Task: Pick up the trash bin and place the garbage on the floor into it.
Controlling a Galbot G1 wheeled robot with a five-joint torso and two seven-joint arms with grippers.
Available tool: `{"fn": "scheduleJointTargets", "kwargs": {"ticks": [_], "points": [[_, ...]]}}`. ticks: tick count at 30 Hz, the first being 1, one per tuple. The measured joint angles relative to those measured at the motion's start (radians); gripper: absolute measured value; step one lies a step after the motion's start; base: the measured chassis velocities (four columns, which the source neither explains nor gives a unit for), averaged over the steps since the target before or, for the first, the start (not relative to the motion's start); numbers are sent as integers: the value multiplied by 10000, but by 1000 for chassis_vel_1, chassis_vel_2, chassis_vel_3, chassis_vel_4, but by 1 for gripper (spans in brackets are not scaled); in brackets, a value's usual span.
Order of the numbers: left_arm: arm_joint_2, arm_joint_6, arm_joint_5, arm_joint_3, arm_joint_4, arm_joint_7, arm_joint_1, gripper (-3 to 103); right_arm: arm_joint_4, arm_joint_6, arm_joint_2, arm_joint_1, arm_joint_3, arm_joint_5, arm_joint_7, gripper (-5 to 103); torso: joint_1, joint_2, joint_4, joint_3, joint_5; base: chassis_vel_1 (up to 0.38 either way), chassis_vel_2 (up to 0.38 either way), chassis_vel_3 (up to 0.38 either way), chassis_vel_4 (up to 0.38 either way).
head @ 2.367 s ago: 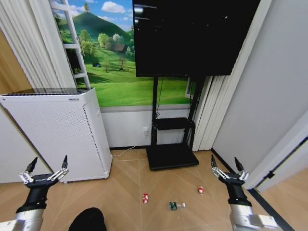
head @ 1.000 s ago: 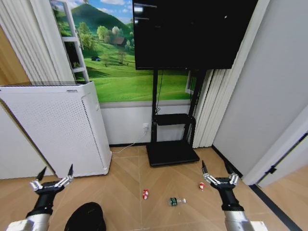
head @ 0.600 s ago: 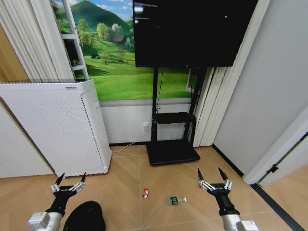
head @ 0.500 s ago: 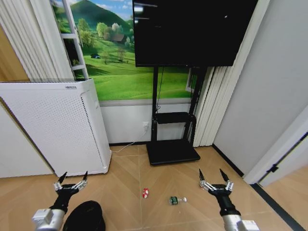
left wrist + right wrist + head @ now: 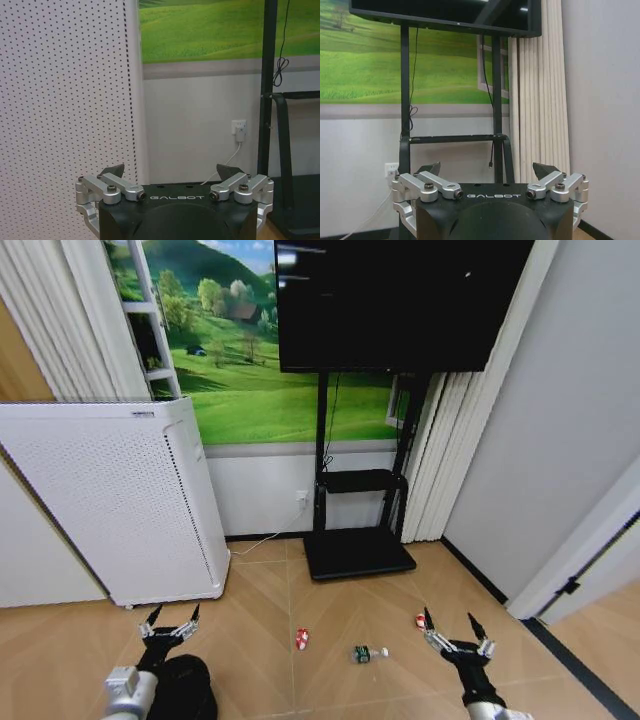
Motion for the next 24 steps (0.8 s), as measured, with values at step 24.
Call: {"fn": "scheduleJointTargets", "kwargs": {"ticks": [24], "points": [[59,-996,815,1163,-274,522,204,100,-889,-87,-311,673,-1973,-507,233,100,-355,-959,-1,-605,-1,0,0,0,0]]}}
